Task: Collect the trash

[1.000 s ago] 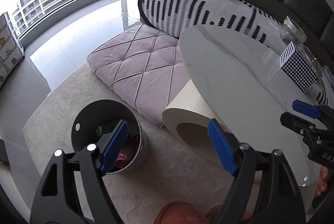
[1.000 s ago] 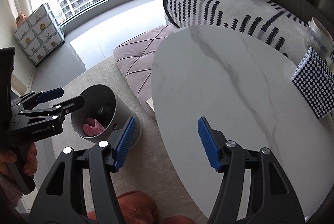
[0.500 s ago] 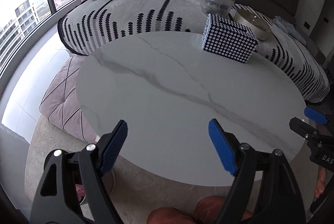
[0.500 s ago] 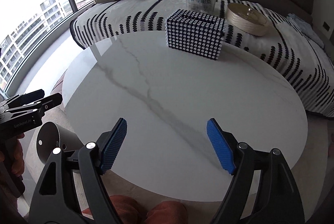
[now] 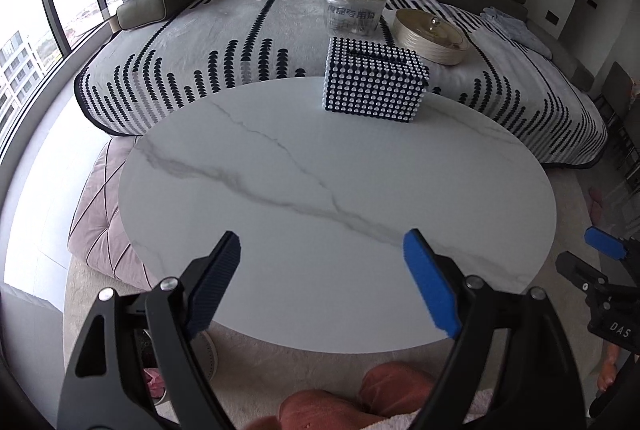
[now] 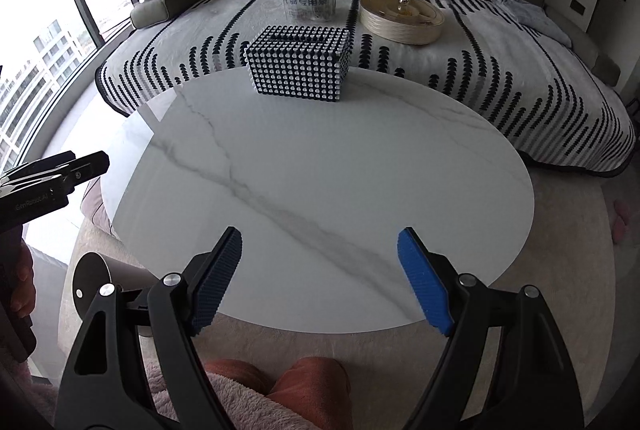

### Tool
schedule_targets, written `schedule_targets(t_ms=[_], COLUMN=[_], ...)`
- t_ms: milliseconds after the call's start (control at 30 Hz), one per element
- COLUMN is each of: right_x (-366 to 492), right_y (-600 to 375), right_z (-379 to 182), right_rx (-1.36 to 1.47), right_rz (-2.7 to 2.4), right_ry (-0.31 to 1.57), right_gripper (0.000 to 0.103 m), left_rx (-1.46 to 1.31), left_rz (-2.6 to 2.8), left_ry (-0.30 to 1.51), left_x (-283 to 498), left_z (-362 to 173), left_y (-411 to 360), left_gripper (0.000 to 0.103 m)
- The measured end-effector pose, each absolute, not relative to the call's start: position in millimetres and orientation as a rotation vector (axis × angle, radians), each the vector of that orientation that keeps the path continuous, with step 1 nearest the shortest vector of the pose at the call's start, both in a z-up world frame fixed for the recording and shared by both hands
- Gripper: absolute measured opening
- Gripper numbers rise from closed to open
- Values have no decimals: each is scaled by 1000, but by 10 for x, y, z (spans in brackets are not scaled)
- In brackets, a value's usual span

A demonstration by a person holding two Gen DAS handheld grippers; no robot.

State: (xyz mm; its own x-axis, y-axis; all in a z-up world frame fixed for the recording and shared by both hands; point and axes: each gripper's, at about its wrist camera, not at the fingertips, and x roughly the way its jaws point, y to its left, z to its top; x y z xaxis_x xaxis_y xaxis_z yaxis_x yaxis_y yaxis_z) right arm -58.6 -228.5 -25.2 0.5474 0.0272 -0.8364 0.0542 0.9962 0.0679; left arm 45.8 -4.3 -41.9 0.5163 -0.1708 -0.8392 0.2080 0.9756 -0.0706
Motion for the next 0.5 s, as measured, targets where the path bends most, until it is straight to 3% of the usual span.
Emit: schedule_targets(t_ms=[300,500], right_x=[-641,-676], right_y=[-2229,-2174], right_z=[-3,203], right_rx=[92,54], right_rz=[53,54], right_ry=[1024,996], right_gripper=[77,77], left_rx=[119,156], left_rz=[-237,-201], left_ry=[1096,1066], left_x=[336,274], left_z=[-333,-120], left_y=[-94,-55], left_gripper=[86,86])
